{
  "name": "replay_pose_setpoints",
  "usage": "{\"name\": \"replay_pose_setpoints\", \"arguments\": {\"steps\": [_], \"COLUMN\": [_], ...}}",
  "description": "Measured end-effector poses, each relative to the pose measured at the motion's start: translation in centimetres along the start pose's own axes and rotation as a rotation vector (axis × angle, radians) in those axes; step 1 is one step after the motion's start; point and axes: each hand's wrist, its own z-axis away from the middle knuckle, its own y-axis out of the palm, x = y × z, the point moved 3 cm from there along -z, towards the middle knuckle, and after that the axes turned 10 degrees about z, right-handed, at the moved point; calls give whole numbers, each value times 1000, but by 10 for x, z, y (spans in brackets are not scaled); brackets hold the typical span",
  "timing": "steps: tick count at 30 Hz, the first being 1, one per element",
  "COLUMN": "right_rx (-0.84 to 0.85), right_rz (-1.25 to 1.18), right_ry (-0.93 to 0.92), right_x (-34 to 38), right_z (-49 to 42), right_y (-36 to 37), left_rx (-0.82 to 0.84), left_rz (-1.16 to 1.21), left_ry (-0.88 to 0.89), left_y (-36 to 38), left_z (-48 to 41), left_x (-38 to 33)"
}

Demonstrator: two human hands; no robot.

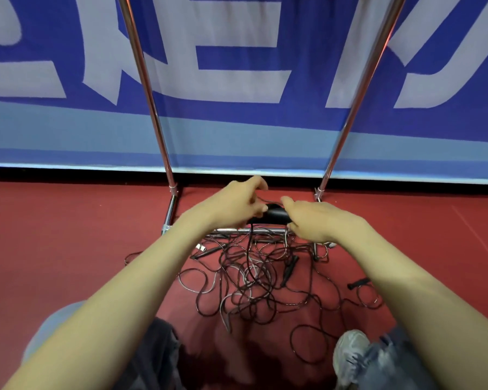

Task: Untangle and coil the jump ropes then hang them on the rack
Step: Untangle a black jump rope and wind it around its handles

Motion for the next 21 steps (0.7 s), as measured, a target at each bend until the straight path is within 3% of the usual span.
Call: {"name": "replay_pose_setpoints", "arguments": {"steps": [5,8,13,17,21], "right_rx": [-165,-232,-322,-266,-57], "right_rz": [-104,-148,27,180,231], "right_ry": [91,86,213,238,219], "right_x": [-8,-14,-22,-21,-14], "right_z": [-12,-12,-5,6,7], "right_y": [-5,-9,-16,-22,-10], "left_rx": [-220,-248,-191,-142,-219], "left_rz": [109,-47,166,-168,-528], "left_ry": [182,280,81,-86,-27], "left_y": [12,14,15,3,-3], "left_z": [2,3,0,-5,-3], "left_x": [-9,-17,-22,-14,-17]}}
